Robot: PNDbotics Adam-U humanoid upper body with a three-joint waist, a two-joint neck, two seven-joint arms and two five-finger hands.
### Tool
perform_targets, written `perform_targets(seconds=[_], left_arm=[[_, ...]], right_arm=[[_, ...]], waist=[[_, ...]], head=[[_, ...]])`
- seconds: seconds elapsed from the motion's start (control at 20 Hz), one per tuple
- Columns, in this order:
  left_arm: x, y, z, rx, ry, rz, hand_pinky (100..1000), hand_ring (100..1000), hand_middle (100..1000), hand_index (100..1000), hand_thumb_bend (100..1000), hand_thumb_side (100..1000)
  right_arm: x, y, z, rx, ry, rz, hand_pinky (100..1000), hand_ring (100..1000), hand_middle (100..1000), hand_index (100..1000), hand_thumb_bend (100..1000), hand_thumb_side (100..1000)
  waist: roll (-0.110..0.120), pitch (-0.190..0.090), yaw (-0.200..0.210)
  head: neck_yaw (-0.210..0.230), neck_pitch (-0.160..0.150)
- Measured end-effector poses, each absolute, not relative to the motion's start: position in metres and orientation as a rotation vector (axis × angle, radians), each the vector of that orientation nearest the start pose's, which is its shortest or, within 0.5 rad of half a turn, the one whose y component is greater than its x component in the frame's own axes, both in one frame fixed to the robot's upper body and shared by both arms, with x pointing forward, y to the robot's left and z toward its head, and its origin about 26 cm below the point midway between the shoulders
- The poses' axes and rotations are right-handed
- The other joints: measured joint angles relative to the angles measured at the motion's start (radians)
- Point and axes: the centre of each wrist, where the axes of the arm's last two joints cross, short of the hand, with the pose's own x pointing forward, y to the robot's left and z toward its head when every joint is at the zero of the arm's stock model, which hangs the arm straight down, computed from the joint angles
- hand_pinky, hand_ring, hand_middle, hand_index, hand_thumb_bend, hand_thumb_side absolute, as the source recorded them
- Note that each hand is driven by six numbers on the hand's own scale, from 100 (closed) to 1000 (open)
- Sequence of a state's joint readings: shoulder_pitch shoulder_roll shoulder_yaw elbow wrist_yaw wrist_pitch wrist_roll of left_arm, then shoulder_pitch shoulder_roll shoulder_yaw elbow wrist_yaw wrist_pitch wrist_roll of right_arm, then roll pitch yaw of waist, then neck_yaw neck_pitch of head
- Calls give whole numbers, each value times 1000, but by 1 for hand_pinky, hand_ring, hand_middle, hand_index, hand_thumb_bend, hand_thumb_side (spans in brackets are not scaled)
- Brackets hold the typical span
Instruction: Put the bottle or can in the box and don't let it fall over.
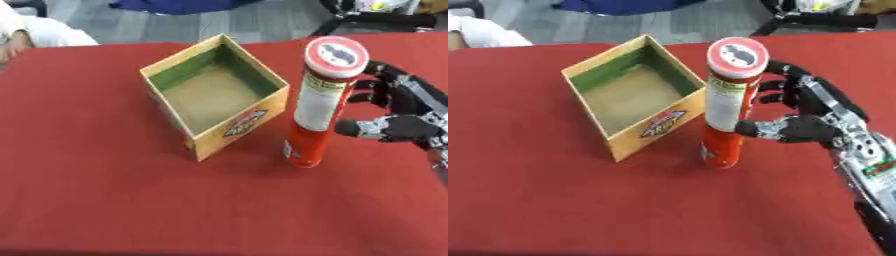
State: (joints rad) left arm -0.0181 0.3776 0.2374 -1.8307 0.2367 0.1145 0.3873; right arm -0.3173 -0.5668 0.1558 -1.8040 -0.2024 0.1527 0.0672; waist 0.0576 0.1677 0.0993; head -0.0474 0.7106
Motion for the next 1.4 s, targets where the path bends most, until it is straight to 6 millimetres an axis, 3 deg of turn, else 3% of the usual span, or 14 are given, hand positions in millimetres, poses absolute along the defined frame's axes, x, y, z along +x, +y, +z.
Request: perform_targets(seconds=[1.4], left_arm=[[269, 369, 111, 516, -1777, 346, 713, 830, 766, 788, 446, 766]], right_arm=[[343, -252, 172, 28, -1877, 610, 759, 787, 869, 871, 895, 284]], waist=[[-1, 17, 16]], head=[[-5, -5]])
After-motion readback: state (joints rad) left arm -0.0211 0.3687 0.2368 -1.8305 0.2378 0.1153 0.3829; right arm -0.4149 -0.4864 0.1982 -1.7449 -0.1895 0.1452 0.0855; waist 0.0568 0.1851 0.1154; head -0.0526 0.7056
